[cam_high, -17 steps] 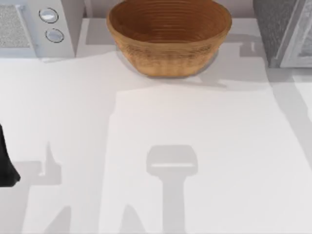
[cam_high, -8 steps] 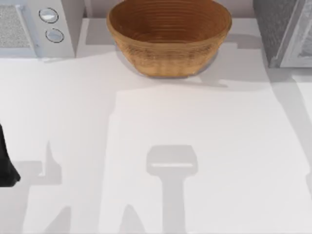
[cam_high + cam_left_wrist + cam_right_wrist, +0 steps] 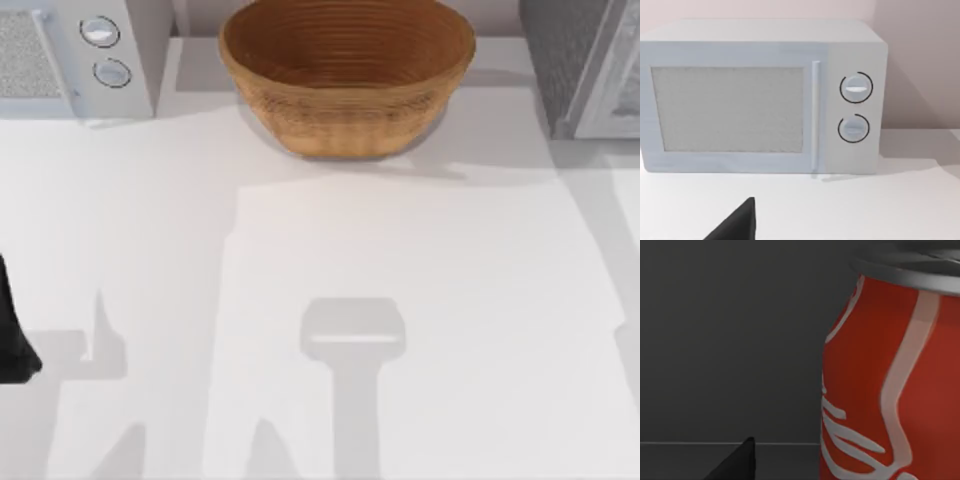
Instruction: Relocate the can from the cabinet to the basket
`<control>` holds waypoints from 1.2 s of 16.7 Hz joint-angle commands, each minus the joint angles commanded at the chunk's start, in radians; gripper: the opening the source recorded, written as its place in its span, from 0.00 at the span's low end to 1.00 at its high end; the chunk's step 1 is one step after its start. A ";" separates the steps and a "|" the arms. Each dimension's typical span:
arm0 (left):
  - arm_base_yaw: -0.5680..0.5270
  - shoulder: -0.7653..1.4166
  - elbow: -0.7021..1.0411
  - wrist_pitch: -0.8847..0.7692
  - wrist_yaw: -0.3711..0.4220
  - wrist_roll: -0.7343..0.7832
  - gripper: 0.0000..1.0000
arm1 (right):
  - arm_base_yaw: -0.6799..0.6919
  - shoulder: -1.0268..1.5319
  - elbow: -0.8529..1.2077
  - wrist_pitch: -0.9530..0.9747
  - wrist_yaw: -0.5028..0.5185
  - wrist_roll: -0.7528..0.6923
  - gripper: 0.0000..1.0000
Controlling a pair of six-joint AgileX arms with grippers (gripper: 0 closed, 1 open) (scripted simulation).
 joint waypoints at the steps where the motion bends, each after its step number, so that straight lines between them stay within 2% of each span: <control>1: 0.000 0.000 0.000 0.000 0.000 0.000 1.00 | 0.000 0.000 0.000 0.000 0.000 0.000 0.92; 13: 0.000 0.000 0.000 0.000 0.000 0.000 1.00 | 0.000 0.000 0.000 0.000 0.000 0.000 0.02; 20: 0.000 0.000 0.000 0.000 0.000 0.000 1.00 | 0.000 0.000 0.000 0.000 0.000 0.000 0.00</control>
